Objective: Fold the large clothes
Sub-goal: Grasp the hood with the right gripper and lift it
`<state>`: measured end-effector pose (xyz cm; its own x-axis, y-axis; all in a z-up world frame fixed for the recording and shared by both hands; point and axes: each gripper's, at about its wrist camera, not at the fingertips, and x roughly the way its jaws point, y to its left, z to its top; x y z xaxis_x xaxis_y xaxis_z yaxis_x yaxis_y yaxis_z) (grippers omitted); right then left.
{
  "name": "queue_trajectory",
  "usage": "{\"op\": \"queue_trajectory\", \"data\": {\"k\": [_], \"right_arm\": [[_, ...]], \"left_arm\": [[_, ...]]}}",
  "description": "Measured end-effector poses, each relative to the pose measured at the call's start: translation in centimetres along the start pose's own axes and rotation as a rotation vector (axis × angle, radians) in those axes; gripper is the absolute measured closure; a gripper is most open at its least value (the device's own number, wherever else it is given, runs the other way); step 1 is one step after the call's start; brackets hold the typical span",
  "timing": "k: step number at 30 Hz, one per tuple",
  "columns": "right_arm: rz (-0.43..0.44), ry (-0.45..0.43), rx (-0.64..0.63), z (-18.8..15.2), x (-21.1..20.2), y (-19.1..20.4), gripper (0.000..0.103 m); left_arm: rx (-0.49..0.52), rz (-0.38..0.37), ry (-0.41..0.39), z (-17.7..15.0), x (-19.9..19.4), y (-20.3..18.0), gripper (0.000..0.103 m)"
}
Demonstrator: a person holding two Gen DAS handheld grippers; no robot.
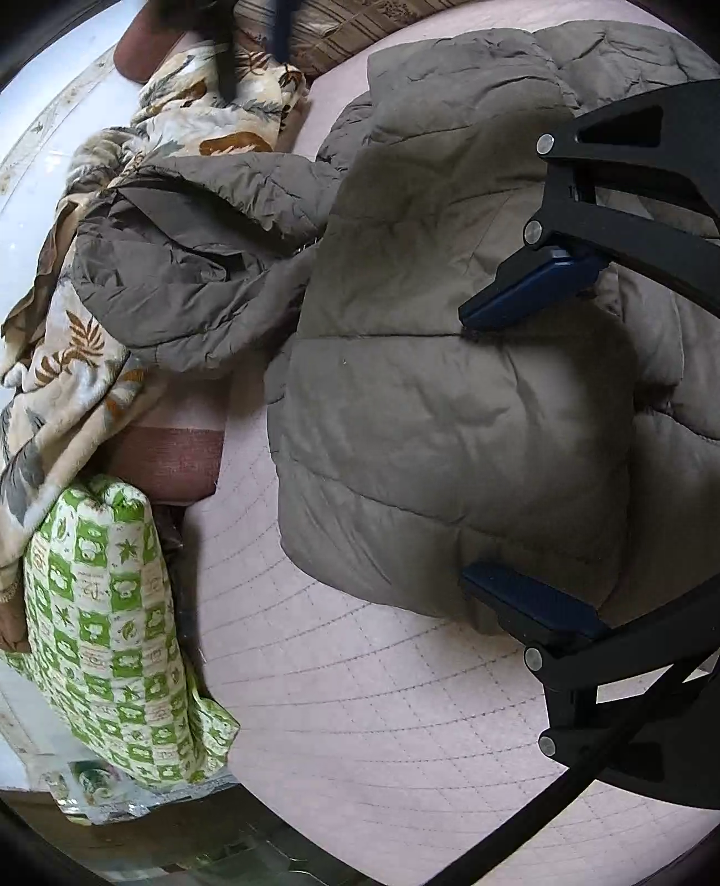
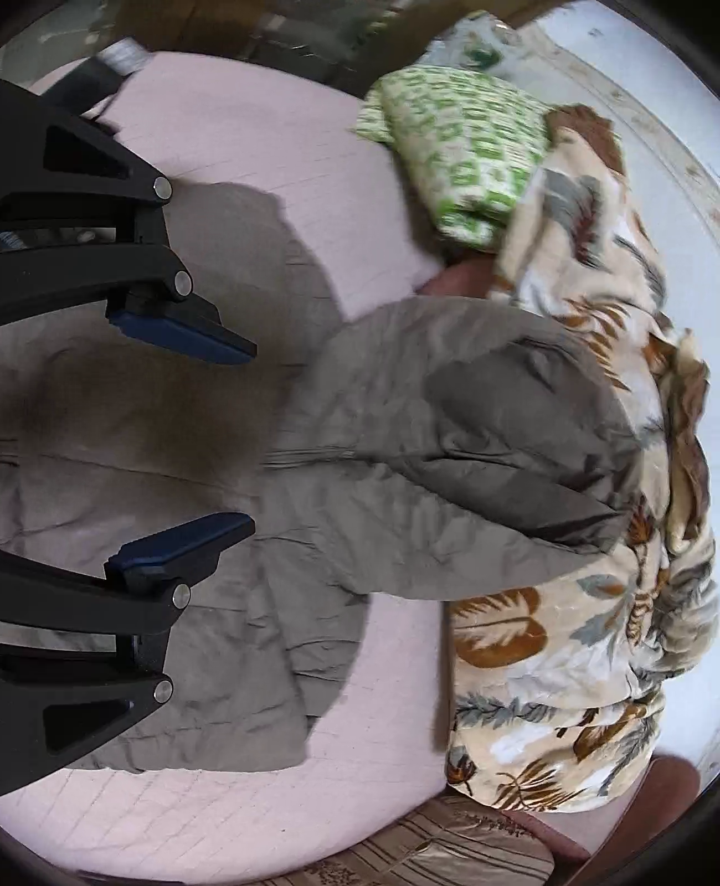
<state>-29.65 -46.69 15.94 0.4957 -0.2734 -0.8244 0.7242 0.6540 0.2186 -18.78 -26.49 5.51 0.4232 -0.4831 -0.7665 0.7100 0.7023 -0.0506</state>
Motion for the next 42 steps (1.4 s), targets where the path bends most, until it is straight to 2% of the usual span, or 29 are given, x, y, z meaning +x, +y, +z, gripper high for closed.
{"op": "queue_trajectory", "data": {"k": [5,9,12,15,18,21,23,24,27,30,33,34,35,36,37,40,42], "right_arm": [[-0.029,-0.092,0.01,6.6,-1.6,0.4,0.043],[-0.058,-0.153,0.012,11.0,-1.9,0.2,0.043],[-0.012,-0.166,0.11,13.8,-1.4,-1.9,0.043],[0.016,-0.2,0.192,16.4,-0.9,-3.5,0.043],[-0.045,-0.219,0.161,18.6,0.2,-3.6,0.043],[0.007,-0.207,0.202,20.5,2.3,-5.5,0.043],[0.012,-0.199,0.178,21.2,3.2,-6.0,0.043],[-0.023,-0.194,0.136,21.8,3.9,-6.0,0.043],[-0.036,-0.154,0.027,22.7,5.5,-6.5,0.043],[-0.074,-0.156,-0.06,23.1,6.9,-7.0,0.043],[-0.08,-0.162,-0.082,23.0,8.4,-7.3,0.043],[-0.073,-0.166,-0.087,22.9,8.9,-7.3,0.046],[-0.067,-0.169,-0.091,22.9,9.2,-7.2,0.072],[-0.079,-0.173,-0.099,22.6,9.5,-7.2,0.088],[-0.093,-0.175,-0.1,22.3,9.6,-7.2,0.095],[-0.095,-0.23,-0.111,21.4,8.3,-7.2,0.097],[-0.068,-0.265,-0.106,20.1,6.4,-7.4,0.098]], "left_arm": [[0.011,-0.039,-0.062,0.7,-1.6,-0.4,0.018],[0.024,-0.074,-0.155,1.7,-4.2,-0.6,0.018],[0.034,-0.096,-0.191,2.4,-5.5,-0.8,0.018],[0.033,-0.107,-0.202,2.8,-5.8,-0.7,0.018],[0.025,-0.12,-0.193,2.9,-5.3,-0.7,0.018],[0.01,-0.122,-0.181,3.0,-4.3,-0.7,0.018],[0.008,-0.128,-0.166,3.0,-3.7,-0.7,0.018],[0.005,-0.132,-0.158,3.0,-3.4,-0.8,0.018],[0.001,-0.145,-0.135,3.0,-2.6,-0.9,0.018],[-0.004,-0.148,-0.128,3.1,-2.2,-1.0,0.018],[-0.012,-0.159,-0.119,3.1,-1.9,-1.1,0.018],[-0.011,-0.16,-0.116,3.0,-1.8,-1.2,0.018],[-0.007,-0.157,-0.114,3.0,-1.7,-1.3,0.018],[-0.002,-0.152,-0.113,3.0,-1.6,-1.5,0.018],[0.001,-0.148,-0.113,3.0,-1.6,-1.6,0.018],[-0.006,-0.152,-0.112,3.1,-1.6,-1.6,0.018],[-0.025,-0.176,-0.113,3.2,-2.0,-1.4,0.018]]}}
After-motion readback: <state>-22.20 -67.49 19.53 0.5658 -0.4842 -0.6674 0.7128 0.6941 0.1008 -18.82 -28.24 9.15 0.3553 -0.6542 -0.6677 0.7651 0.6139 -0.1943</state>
